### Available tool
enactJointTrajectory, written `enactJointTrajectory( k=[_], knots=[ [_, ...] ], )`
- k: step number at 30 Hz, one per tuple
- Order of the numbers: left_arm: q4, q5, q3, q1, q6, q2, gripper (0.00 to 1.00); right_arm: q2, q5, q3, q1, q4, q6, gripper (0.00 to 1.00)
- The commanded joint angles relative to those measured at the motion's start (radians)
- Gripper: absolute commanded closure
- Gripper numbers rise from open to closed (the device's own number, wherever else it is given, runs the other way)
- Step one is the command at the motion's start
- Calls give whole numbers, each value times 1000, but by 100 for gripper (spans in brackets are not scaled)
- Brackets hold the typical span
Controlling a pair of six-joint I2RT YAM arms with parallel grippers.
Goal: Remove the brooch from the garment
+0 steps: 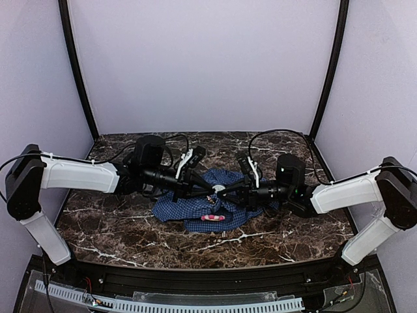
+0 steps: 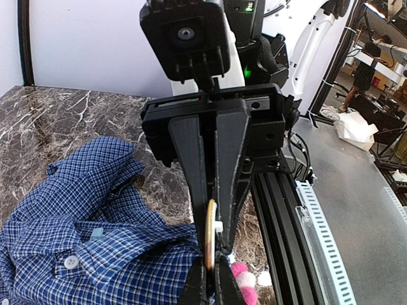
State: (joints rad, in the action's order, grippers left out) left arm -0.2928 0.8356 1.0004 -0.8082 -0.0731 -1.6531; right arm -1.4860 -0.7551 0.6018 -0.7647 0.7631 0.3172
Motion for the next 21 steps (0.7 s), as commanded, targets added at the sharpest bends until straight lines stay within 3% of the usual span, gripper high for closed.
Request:
enactJointTrajectory(
  k=[1, 12, 21],
  knots=[
    [-23, 14, -18, -5, -8, 21, 99, -15, 51, 6, -1, 29, 21, 98],
    [-26, 41, -28, -6, -20, 30, 99, -52, 203, 41, 3, -12, 132, 100],
    [6, 53, -21, -13, -46, 26, 99, -111, 217, 107, 14, -82, 160, 100]
  ],
)
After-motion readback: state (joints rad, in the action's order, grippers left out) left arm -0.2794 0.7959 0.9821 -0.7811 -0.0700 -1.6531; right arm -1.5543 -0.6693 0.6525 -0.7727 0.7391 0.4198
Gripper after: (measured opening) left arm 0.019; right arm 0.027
